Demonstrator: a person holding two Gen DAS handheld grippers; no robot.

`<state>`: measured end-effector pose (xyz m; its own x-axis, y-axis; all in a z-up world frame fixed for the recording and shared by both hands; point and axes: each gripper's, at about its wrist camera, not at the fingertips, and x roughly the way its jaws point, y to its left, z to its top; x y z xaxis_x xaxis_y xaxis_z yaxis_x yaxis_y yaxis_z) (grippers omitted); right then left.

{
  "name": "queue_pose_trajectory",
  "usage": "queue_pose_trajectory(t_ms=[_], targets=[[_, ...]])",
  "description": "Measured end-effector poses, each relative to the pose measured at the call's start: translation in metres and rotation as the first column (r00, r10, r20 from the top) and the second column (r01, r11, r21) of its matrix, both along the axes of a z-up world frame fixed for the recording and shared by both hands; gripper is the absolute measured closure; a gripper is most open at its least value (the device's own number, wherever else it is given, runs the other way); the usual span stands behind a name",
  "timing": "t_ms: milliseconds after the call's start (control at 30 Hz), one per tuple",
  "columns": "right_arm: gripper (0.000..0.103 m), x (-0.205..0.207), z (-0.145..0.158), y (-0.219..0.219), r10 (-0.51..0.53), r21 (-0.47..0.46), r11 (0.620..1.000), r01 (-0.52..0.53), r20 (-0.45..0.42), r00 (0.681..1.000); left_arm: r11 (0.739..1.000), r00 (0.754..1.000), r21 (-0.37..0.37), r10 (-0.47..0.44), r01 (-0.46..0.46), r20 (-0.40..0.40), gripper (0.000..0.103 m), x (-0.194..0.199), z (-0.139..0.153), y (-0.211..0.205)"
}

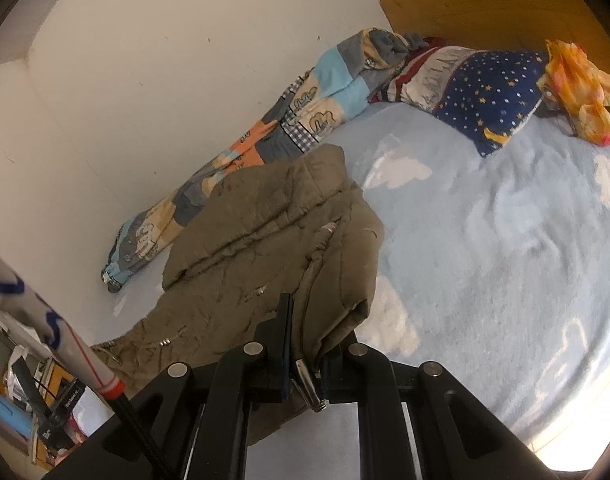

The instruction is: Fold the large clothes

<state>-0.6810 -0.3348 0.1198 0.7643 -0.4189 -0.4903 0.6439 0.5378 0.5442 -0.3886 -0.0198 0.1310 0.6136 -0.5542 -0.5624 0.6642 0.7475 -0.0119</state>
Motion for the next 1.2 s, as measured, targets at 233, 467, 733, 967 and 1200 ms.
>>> queue_pose_trajectory(t_ms=[233,467,733,967,1200], targets=[[0.092,0.007,0.018,-0.01,0.006,-0.014,1.0,-0.005,0.022,1.0,1.0,1.0,-0.016,-0.011,0.011,0.006,0.081,0.01,0.019,-0.008],[0.092,0.016,0.046,-0.026,0.008,-0.027,1.0,-0.007,0.06,0.998,0.999,0.999,-0.033,-0.034,0.035,0.015,0.081,0.029,0.052,-0.025],[0.092,0.034,0.081,-0.056,0.016,-0.04,0.999,-0.013,0.096,0.995,0.997,0.998,-0.056,-0.05,0.051,0.026,0.081,0.065,0.087,-0.054],[0.092,0.078,0.116,-0.102,0.018,-0.072,0.997,-0.01,0.109,0.994,0.995,0.999,-0.084,-0.048,0.049,0.023,0.074,0.117,0.123,-0.106],[0.092,0.141,0.132,-0.174,-0.009,-0.094,0.995,0.015,0.067,0.998,0.995,0.999,-0.097,0.011,-0.008,0.032,0.057,0.19,0.155,-0.17]])
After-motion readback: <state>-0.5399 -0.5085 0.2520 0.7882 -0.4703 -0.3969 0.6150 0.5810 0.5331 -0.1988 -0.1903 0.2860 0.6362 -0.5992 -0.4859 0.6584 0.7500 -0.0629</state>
